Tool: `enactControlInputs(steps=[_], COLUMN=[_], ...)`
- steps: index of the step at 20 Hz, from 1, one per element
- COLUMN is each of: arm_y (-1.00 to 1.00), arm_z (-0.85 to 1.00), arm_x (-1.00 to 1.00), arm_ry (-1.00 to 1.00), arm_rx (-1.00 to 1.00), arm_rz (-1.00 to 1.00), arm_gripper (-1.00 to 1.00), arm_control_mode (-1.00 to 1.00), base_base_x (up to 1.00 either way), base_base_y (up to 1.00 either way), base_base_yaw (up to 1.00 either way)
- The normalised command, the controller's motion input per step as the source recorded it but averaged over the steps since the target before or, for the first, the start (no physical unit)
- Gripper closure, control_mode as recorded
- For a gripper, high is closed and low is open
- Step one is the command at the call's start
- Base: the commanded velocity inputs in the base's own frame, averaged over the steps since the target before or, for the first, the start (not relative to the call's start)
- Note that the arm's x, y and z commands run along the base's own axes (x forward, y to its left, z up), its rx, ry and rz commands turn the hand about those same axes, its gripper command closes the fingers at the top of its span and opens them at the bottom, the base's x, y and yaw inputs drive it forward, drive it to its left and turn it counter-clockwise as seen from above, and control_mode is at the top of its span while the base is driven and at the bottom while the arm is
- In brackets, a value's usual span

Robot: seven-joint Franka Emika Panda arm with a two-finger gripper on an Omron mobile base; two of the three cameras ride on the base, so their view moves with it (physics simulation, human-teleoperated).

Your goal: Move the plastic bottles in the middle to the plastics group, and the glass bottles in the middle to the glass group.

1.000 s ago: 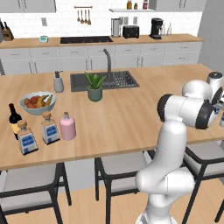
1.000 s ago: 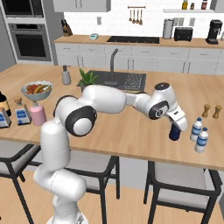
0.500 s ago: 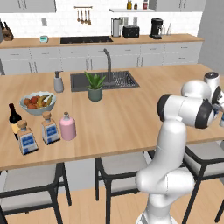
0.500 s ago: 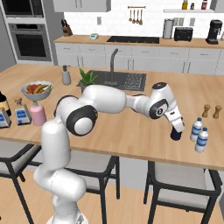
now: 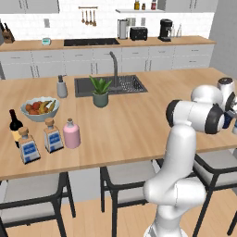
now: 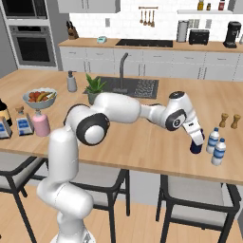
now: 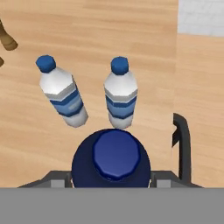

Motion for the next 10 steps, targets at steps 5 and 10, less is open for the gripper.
enactControlInputs(steps=[5,10], arm_y=[-0.01,0.00], arm_z=[-0.12,-0.51], arm_x=[0.00,0.01], arm_ry=[0.00,0.00], arm_rx=[0.00,0.00], arm_rz=[0.00,0.00], arm_gripper=[1.00,1.00], arm_control_mode=[-1.00,-1.00], base_base_x=[0.00,0.00], base_base_y=[0.00,0.00], base_base_yaw=[0.00,0.00])
